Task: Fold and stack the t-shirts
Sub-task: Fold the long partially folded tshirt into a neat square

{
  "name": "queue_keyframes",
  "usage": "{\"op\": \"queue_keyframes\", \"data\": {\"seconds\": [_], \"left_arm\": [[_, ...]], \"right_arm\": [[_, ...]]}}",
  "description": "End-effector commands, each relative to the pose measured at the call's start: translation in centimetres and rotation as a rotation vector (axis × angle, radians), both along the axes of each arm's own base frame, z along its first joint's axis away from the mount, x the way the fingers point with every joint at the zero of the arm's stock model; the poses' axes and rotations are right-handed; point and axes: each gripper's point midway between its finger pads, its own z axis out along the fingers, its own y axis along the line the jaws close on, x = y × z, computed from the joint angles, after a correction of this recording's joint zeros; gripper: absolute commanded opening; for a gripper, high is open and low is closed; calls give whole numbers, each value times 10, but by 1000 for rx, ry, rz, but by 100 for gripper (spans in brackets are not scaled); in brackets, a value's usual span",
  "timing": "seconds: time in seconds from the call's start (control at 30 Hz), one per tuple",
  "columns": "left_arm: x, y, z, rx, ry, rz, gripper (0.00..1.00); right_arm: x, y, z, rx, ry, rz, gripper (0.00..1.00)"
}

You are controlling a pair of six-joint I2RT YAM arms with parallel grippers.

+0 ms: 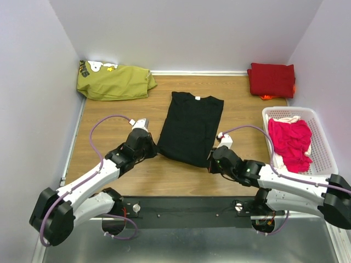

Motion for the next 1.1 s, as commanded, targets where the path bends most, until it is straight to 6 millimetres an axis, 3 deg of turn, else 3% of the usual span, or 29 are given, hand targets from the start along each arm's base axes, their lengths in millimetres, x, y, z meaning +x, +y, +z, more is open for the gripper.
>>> {"op": "queue_keyframes", "data": {"seconds": [0.0,0.17,0.3,0.43,0.67,0.73,0.8,0.83,0.87,0.93,1.07], "left_arm": [[-2,13,23,20,-33,80,0],[2,20,43,30,-70,116,0],[11,21,52,48,-90,140,0],[26,20,59,91,-106,165,0],[61,8,92,134,-177,192,0],[72,2,89,162,-177,187,0],[84,-4,100,169,-199,181,0],[90,-8,94,190,-188,180,0],[97,-12,104,182,-205,181,0],[107,-16,101,210,-206,182,0],[128,-25,117,222,-239,198,0]], "right_arm": [[3,-20,18,-56,-39,-114,1],[8,-26,40,-52,-90,-156,1],[22,-35,70,-56,-173,-217,1],[35,-42,93,-81,-244,-270,1],[54,-51,128,-142,-355,-351,1],[59,-54,134,-163,-379,-373,1],[63,-55,141,-174,-398,-397,1],[65,-58,141,-194,-409,-416,1],[66,-60,142,-199,-414,-427,1],[71,-62,145,-205,-423,-460,1],[85,-69,144,-240,-421,-522,1]]}}
